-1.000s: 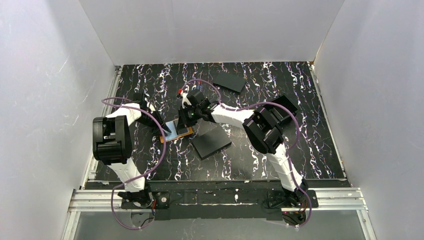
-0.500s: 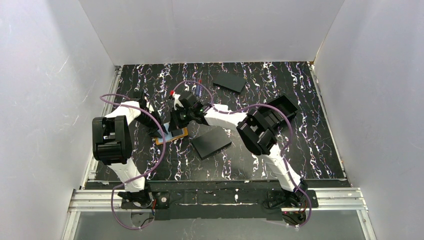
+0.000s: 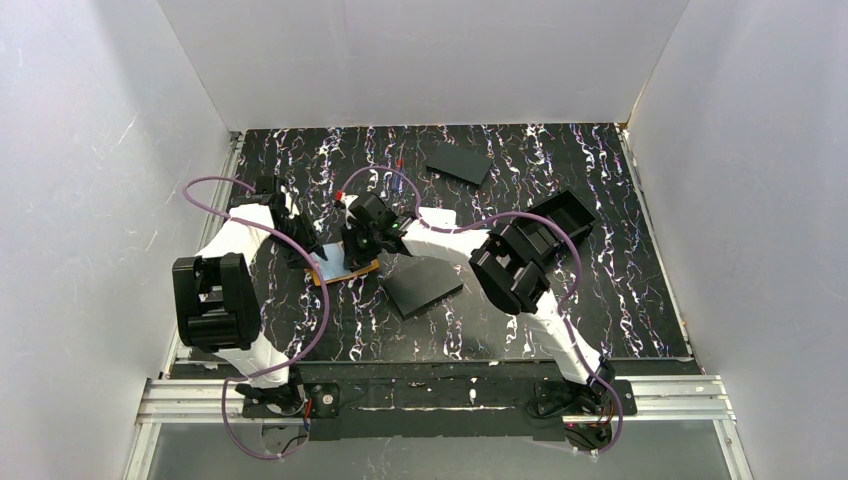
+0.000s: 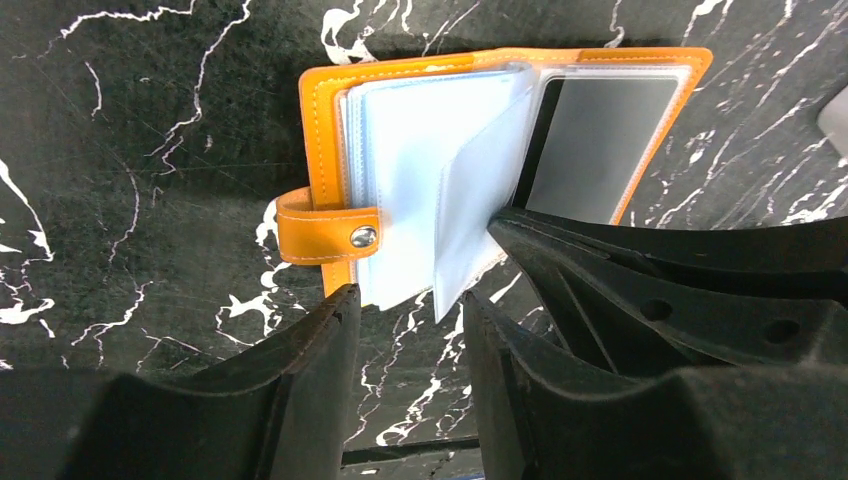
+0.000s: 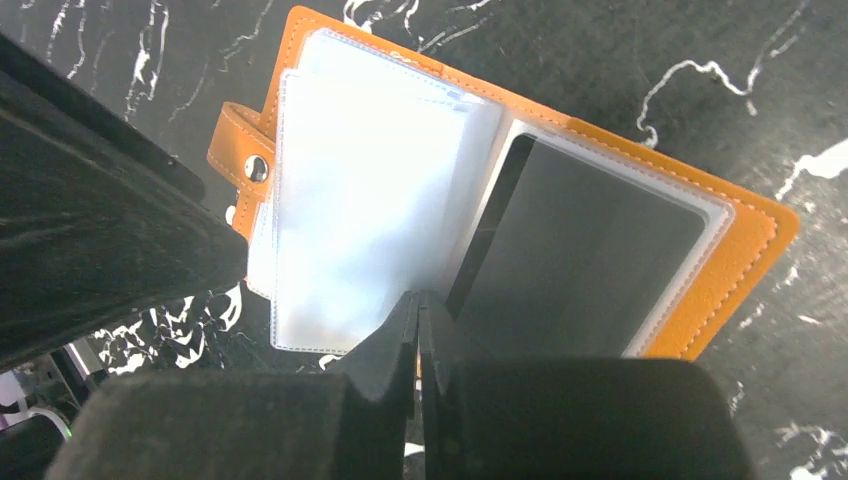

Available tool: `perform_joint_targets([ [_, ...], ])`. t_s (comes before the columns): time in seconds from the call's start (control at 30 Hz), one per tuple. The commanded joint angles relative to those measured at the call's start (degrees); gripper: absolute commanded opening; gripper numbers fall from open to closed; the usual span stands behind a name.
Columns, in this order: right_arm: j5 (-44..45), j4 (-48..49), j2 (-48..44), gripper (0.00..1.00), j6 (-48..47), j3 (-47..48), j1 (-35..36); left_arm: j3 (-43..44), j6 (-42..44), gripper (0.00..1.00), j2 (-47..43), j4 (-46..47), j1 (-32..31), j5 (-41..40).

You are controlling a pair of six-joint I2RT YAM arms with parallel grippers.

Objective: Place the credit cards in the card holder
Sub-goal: Insert the credit card into the card holder.

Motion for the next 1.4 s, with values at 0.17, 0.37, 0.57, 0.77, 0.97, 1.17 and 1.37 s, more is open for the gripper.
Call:
perform_joint_targets([
  [0.17, -1.21, -1.14, -2.91, 0.08, -1.01, -2.74, -0.12, -1.34, -6.08, 0.43, -4.32, 5.76, -0.05, 13.46],
  [0.37, -4.71, 3.68, -8.02, 0.22, 1.32, -6.93, -0.98, -2.64, -8.51, 0.42, -3.35, 10.39, -0.32, 20.30],
  [0.57, -7.03, 8.19, -11.12, 0.24, 3.53, -11.98, -2.50, -4.60, -11.53, 0.39, -1.15, 14.34, -0.32, 24.76],
  [0.77, -8.88, 14.41, -12.61, 0.24, 6.07, -17.25, -3.12, -5.88, -9.88, 0.38, 2.69, 13.16, -0.29, 25.98],
  [0.97, -8.60, 14.77, -9.74, 0.20, 6.06, -17.84, -3.39, -3.77, -2.64, 0.29, 7.08, 2.32, -0.09, 15.15],
  [1.17, 0.61, 5.52, -11.51, 0.18, -1.67, -17.90, -3.97, -2.12, 2.27, 0.28, 5.69, -2.13, 0.78, 3.88],
  [1.37, 0.97, 1.74, -12.32, 0.20, -2.93, -13.05, -1.77, -3.62, 3.31, 0.29, 4.43, -0.43, 0.73, 4.30],
])
